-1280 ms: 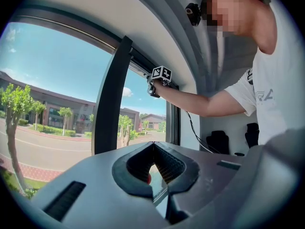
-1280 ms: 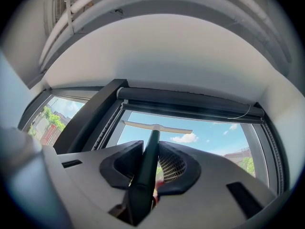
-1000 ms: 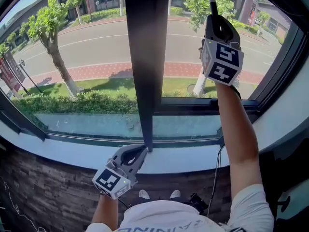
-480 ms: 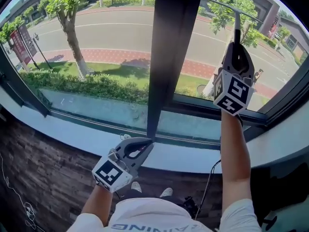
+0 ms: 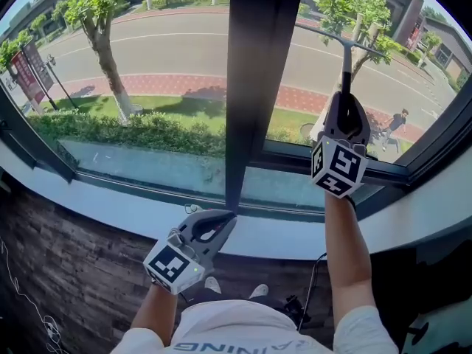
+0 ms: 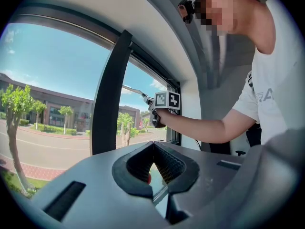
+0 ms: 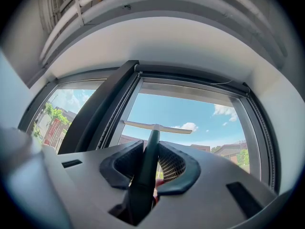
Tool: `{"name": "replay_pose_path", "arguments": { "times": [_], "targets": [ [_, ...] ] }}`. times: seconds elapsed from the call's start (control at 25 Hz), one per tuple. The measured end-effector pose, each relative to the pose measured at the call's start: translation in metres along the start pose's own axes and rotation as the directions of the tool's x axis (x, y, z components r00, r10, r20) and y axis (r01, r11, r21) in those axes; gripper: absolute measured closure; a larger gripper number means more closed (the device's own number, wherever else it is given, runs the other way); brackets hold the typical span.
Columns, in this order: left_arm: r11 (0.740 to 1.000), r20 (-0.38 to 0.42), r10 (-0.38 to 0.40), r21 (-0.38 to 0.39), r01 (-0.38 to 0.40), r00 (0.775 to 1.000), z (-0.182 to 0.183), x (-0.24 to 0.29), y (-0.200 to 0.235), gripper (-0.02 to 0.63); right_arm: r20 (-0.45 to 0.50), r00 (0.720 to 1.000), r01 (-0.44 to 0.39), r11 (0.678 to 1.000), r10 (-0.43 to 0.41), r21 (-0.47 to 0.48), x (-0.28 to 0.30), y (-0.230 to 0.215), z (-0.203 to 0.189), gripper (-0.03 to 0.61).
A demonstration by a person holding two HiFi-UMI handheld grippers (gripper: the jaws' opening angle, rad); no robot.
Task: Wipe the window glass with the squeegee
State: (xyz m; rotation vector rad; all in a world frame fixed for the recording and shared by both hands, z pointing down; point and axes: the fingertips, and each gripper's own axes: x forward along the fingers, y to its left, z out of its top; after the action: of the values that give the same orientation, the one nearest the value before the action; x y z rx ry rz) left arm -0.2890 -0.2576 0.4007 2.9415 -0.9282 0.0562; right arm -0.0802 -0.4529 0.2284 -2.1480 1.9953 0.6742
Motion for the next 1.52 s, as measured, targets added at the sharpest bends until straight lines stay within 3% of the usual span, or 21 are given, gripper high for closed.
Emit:
{"name": "replay_pose_path", "arguments": {
  "times": [0.84,1.52],
  "targets": [
    [1.000,-0.007,0.014,-0.018,-0.014,1.000,-0.016,-0.006,0.012,0.597,-0.181,0.983,-0.035,0.999,0.038,0.020,-0.070,0.030,-0.134,0.479],
    [0.999,-0.043,0.027,-0.046,-0.029,0.999,-0.028,-0.006,0.015,0.597,-0.409,0.909,-0.078,0.997,0.081,0.023,-0.129,0.057,-0.252,0.479]
  ]
}}
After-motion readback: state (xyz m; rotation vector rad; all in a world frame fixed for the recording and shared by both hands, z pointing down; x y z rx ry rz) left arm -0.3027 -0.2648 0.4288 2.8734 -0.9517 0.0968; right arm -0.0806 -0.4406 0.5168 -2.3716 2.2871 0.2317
